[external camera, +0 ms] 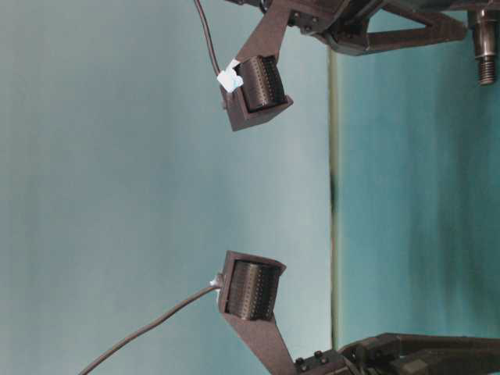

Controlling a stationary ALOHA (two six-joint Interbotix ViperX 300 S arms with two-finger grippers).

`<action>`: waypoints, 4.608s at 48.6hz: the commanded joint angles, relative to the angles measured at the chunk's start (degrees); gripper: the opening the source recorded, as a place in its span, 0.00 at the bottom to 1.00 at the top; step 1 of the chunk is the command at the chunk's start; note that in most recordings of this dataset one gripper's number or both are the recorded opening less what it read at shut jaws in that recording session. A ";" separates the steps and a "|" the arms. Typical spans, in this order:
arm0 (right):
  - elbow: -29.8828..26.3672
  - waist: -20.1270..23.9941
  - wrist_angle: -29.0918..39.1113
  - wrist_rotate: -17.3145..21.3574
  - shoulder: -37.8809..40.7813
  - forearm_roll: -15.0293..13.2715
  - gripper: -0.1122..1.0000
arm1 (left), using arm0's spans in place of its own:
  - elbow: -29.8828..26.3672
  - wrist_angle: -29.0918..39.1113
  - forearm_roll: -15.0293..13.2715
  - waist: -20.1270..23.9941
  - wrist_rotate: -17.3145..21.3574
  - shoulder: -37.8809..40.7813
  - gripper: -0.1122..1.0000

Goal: Insert the washer onto the shaft with both hands.
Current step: 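Close left gripper on the washer and right gripper on the shaft's hex collar, then lift washer and shaft, rotating grippers to face each other, then move grippers together, aligning the washer hole with the shaft tip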

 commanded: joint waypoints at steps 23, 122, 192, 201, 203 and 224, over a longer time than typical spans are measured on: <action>-0.26 -1.14 0.35 -0.62 -0.09 -0.09 0.10 | -0.35 -0.35 0.00 -0.53 0.62 -0.88 0.43; 7.91 1.58 -14.94 5.80 -10.20 4.48 0.10 | 2.20 -13.54 0.00 -0.97 0.88 -7.47 0.43; 16.00 7.65 -40.52 9.58 -8.96 4.13 0.10 | 9.49 -40.96 0.00 -0.53 0.26 -8.26 0.43; 15.73 8.09 -42.80 9.76 -7.73 4.13 0.10 | 9.23 -43.24 0.00 -0.53 -0.09 -7.21 0.43; 15.73 8.17 -43.24 9.76 -7.56 4.13 0.10 | 9.23 -43.77 0.00 -0.53 -0.18 -6.94 0.43; 15.73 8.44 -44.47 9.67 -7.29 4.13 0.10 | 7.38 -47.46 0.00 -0.53 -0.18 -4.13 0.43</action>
